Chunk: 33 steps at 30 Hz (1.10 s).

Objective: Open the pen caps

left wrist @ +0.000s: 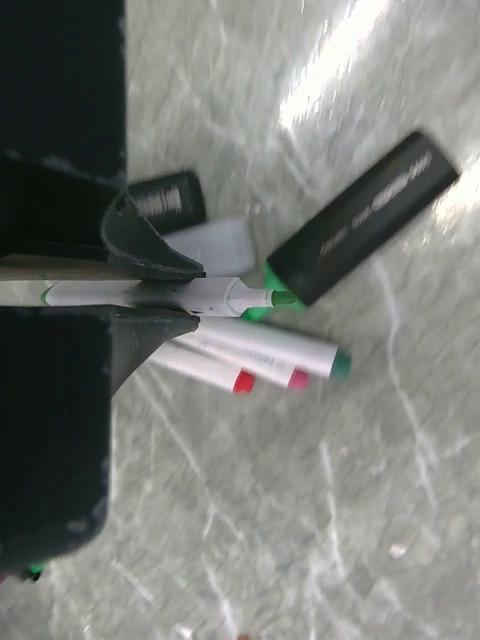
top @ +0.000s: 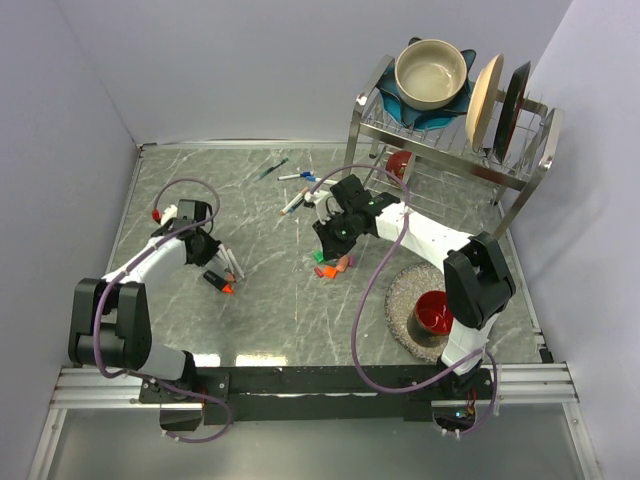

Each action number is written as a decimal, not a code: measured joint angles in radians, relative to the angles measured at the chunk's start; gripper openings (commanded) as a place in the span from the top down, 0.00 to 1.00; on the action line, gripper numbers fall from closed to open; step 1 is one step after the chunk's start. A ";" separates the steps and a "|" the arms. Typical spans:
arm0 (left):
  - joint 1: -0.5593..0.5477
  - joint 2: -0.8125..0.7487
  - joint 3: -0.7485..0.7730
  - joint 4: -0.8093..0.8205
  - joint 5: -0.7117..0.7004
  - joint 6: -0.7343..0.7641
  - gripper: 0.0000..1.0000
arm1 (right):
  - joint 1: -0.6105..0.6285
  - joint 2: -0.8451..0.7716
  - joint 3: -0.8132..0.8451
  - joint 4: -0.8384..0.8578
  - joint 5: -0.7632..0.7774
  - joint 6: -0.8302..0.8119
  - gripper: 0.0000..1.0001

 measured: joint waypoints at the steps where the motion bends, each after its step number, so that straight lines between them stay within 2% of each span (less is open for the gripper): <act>1: 0.005 0.000 0.000 -0.007 -0.010 0.004 0.84 | 0.000 0.001 0.000 -0.003 0.000 -0.001 0.94; 9: 0.024 0.059 0.043 -0.023 -0.038 0.031 0.80 | 0.000 0.029 0.019 -0.021 -0.007 -0.010 0.93; 18: 0.024 0.135 0.088 -0.019 -0.036 0.058 0.61 | 0.000 0.042 0.024 -0.038 -0.010 -0.019 0.93; 25: 0.024 0.154 0.099 -0.021 -0.035 0.067 0.55 | 0.000 0.042 0.031 -0.041 -0.010 -0.023 0.93; 28: 0.024 0.153 0.108 -0.027 -0.035 0.071 0.49 | 0.000 0.044 0.031 -0.045 -0.010 -0.026 0.93; 33: 0.024 0.108 0.119 -0.034 -0.032 0.084 0.44 | 0.000 0.072 0.037 -0.060 -0.003 -0.034 0.92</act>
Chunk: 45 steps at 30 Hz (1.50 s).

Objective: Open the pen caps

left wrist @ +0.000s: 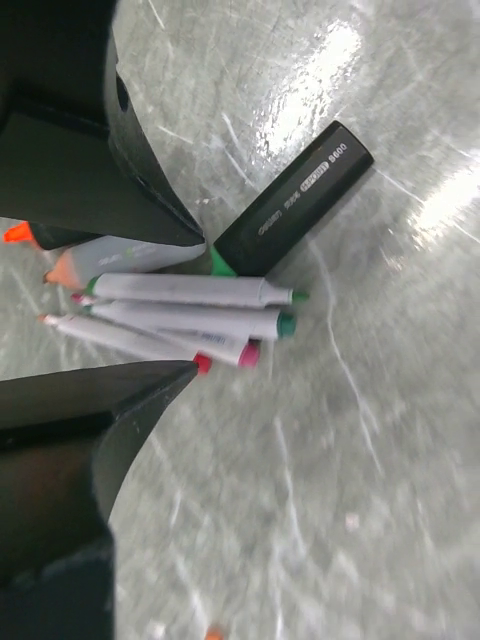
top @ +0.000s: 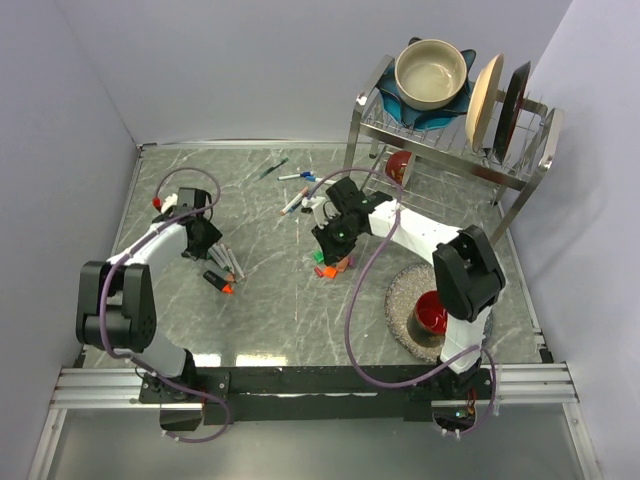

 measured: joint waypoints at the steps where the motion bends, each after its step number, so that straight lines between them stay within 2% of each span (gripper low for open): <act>1: 0.000 -0.018 0.002 -0.002 0.002 0.002 0.44 | 0.000 0.006 0.000 -0.004 0.006 -0.002 0.91; 5: 0.000 -0.090 0.002 -0.002 0.016 0.025 0.40 | 0.000 0.026 0.001 -0.009 0.033 -0.008 0.88; 8: 0.000 -0.135 0.000 0.000 0.041 0.051 0.33 | 0.000 0.047 0.010 -0.010 0.050 -0.011 0.85; 14: 0.001 -0.313 -0.106 0.084 0.199 0.118 0.21 | 0.000 0.106 0.058 -0.018 0.095 -0.023 0.79; 18: 0.001 -0.400 -0.156 0.112 0.293 0.155 0.19 | 0.000 0.128 0.071 -0.018 0.116 -0.030 0.73; 25: 0.001 -0.393 -0.163 0.167 0.396 0.201 0.20 | 0.000 0.132 0.071 -0.024 0.135 -0.038 0.64; 29: -0.005 -0.346 -0.156 0.193 0.433 0.229 0.20 | 0.000 0.132 0.071 -0.026 0.139 -0.041 0.63; 34: -0.031 -0.213 -0.069 0.184 0.463 0.274 0.20 | 0.000 0.128 0.071 -0.030 0.130 -0.048 0.63; 40: -0.119 0.001 0.129 0.202 0.475 0.365 0.21 | -0.008 0.057 0.069 -0.074 0.007 -0.134 0.63; 45: -0.205 0.248 0.379 0.175 0.454 0.476 0.28 | -0.060 -0.042 0.069 -0.127 -0.148 -0.220 0.63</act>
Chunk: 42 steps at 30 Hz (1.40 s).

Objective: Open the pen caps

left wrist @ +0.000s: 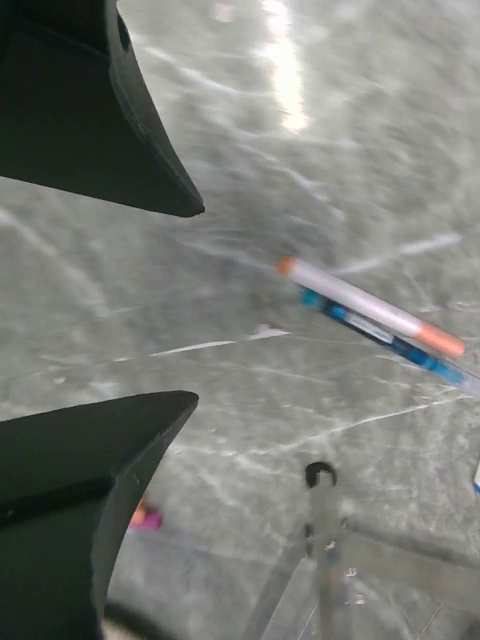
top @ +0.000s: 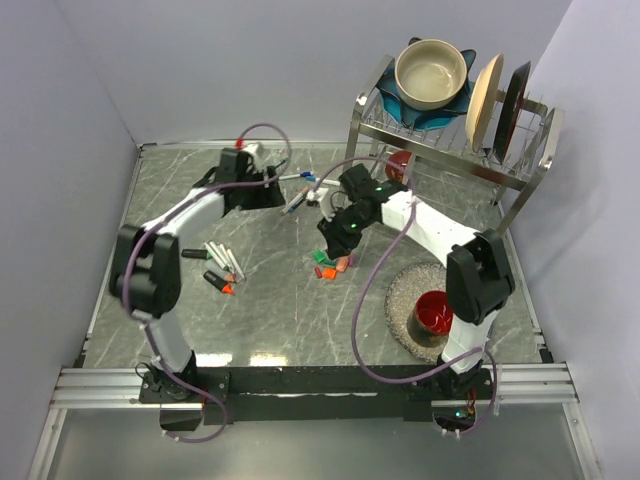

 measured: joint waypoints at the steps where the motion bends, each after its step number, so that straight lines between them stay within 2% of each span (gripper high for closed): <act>1: -0.013 0.048 0.055 -0.014 -0.011 0.025 0.31 | -0.014 -0.014 0.000 -0.005 -0.019 -0.010 0.63; 4: -0.041 0.176 0.200 -0.051 -0.046 0.084 0.47 | -0.046 -0.044 -0.012 -0.012 -0.056 -0.033 0.63; 5: -0.049 0.220 0.255 -0.076 -0.058 0.101 0.50 | -0.055 -0.048 -0.015 -0.019 -0.065 -0.038 0.63; 10: -0.060 0.381 0.459 -0.153 -0.096 0.150 0.55 | -0.068 -0.048 -0.018 -0.036 -0.092 -0.060 0.63; 18: -0.073 0.514 0.604 -0.223 -0.138 0.180 0.63 | -0.067 -0.047 -0.018 -0.052 -0.101 -0.079 0.63; 36: -0.130 0.593 0.674 -0.259 -0.206 0.217 0.66 | -0.067 -0.040 -0.018 -0.061 -0.107 -0.087 0.63; 42: -0.130 0.593 0.674 -0.258 -0.218 0.222 0.72 | -0.067 -0.040 -0.018 -0.063 -0.108 -0.088 0.63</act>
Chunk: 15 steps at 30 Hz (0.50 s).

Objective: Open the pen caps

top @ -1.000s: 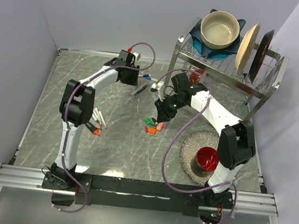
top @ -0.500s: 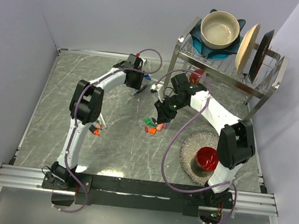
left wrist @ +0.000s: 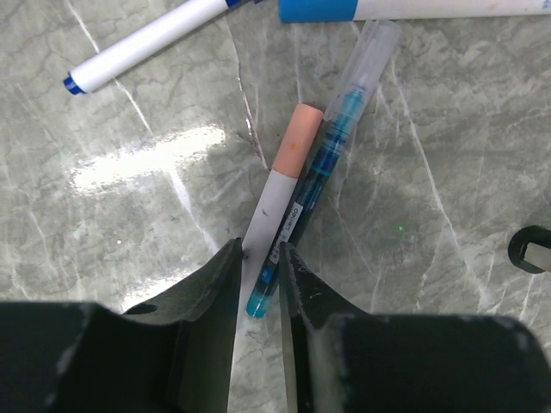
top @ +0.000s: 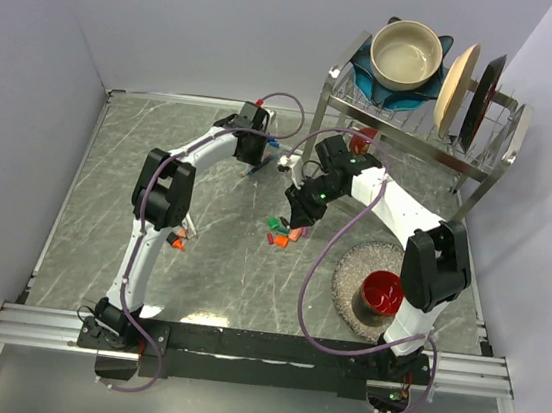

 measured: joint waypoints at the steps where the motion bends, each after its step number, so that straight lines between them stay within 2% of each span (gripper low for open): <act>1: 0.000 0.000 0.000 0.001 -0.003 0.000 0.72 | 0.000 0.000 0.000 0.000 0.000 0.000 0.63; 7: 0.000 0.000 0.000 0.000 -0.005 0.000 0.69 | 0.000 0.000 0.000 -0.001 0.000 -0.002 0.63; 15: 0.001 0.000 0.000 0.000 -0.003 -0.001 0.74 | 0.000 0.000 0.000 -0.002 0.000 -0.003 0.63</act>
